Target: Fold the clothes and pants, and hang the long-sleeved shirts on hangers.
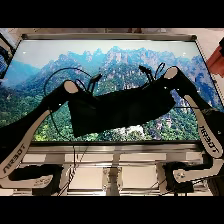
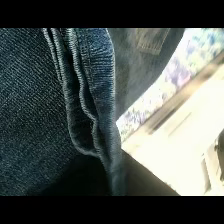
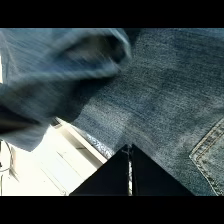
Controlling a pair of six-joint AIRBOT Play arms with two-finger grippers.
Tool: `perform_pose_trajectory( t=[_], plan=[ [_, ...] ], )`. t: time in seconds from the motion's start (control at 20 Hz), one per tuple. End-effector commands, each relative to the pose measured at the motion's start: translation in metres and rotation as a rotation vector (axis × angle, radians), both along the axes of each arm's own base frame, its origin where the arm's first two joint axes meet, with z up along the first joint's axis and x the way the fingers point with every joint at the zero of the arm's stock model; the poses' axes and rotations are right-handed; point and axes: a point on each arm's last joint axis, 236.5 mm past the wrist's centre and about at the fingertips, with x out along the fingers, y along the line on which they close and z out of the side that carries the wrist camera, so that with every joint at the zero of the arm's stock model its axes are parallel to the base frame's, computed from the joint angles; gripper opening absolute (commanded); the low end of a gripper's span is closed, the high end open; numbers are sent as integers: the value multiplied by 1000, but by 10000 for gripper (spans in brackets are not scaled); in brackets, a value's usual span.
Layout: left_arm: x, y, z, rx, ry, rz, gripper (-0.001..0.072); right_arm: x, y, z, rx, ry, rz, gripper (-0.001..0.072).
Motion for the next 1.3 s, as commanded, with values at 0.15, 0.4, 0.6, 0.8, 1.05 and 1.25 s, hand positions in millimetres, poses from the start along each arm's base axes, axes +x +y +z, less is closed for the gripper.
perform_pose_trajectory(
  t=[0.15,0.4,0.6,0.8,1.05,1.25],
  plan=[
    [-11,2,-23,35,88,-21,309,-4,13,6,35,-5,19,22],
    [19,59,1,94,26,101,309,-23,53,-12,-44,-61,156,22],
    [13,178,-3,464,-3,212,310,-23,49,-50,-153,-39,182,198],
    [-19,241,-8,501,4,376,532,-9,33,-66,-172,-34,142,502],
    [-45,241,-28,357,62,476,682,-3,54,-92,-89,17,125,500],
    [-28,241,-31,331,6,530,683,2,72,-85,-6,9,125,469]
  ],
)
